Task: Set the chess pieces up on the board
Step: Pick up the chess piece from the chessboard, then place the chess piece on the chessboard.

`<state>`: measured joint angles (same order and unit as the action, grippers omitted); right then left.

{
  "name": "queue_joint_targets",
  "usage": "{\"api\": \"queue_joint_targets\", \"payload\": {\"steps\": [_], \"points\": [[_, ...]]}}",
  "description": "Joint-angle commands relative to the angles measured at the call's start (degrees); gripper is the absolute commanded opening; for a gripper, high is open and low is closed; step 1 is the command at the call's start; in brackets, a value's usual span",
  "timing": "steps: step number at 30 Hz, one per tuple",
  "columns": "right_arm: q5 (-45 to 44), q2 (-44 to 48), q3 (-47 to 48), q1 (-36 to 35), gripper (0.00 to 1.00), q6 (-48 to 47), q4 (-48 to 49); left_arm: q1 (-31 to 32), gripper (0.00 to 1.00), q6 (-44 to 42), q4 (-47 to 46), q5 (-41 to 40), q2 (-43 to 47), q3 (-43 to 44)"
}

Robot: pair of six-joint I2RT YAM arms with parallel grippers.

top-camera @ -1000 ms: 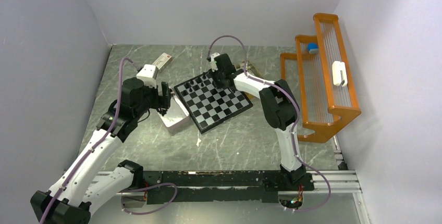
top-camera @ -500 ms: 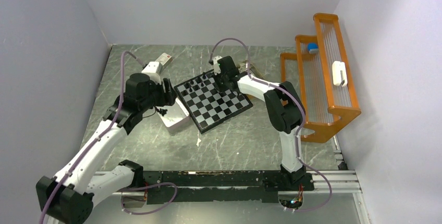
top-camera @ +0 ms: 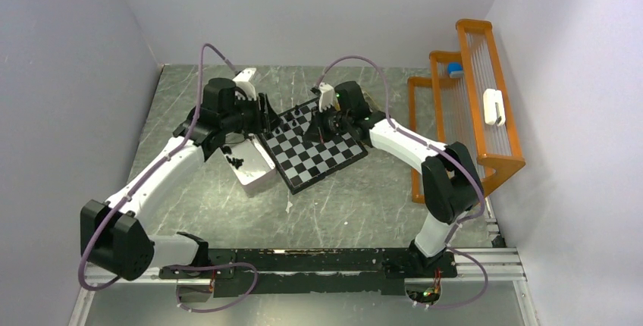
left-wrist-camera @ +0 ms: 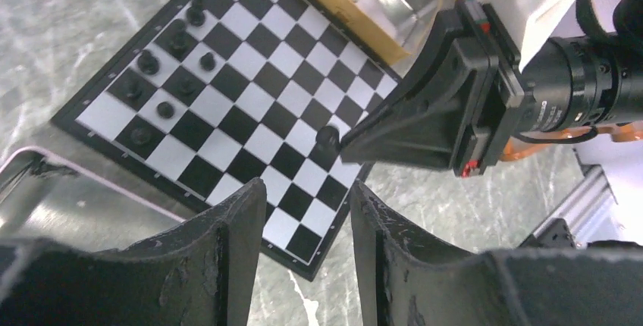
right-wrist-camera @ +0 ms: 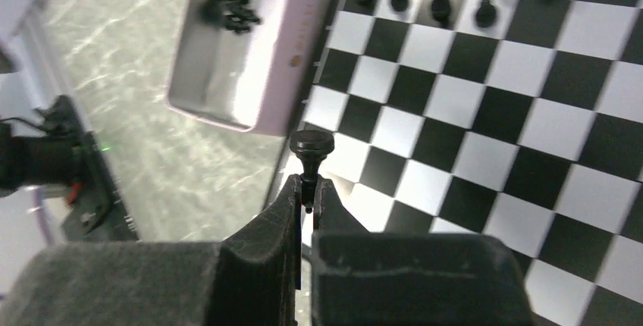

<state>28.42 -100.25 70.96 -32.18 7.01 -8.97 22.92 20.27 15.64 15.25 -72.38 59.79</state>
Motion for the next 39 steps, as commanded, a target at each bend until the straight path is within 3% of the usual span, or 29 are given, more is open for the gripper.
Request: {"api": "queue_joint_targets", "payload": {"steps": [1, 10, 20, 29, 39], "points": [[9.89, 3.7, -3.35, 0.46, 0.0, 5.95, 6.72, -0.1, 0.49, 0.47, -3.88, 9.7, -3.19, 3.72], [15.18, 5.54, -5.73, 0.45, 0.0, 12.94, 14.96, 0.0, 0.4, -3.27, -6.84, 17.32, -6.47, 3.89], [17.38, 3.97, -5.66, 0.41, 0.0, 16.28, 17.97, 0.28, 0.38, -7.05, -3.36, 15.61, -9.78, 4.72], [15.28, 4.44, -5.82, 0.45, 0.0, 17.2, 17.63, 0.54, 0.21, -6.09, -5.31, 15.69, -9.39, 3.29], [14.12, 3.29, -6.62, 0.46, 0.0, 18.9, 18.96, 0.64, 0.33, -5.57, -1.0, 15.22, -10.68, 3.89]]}}
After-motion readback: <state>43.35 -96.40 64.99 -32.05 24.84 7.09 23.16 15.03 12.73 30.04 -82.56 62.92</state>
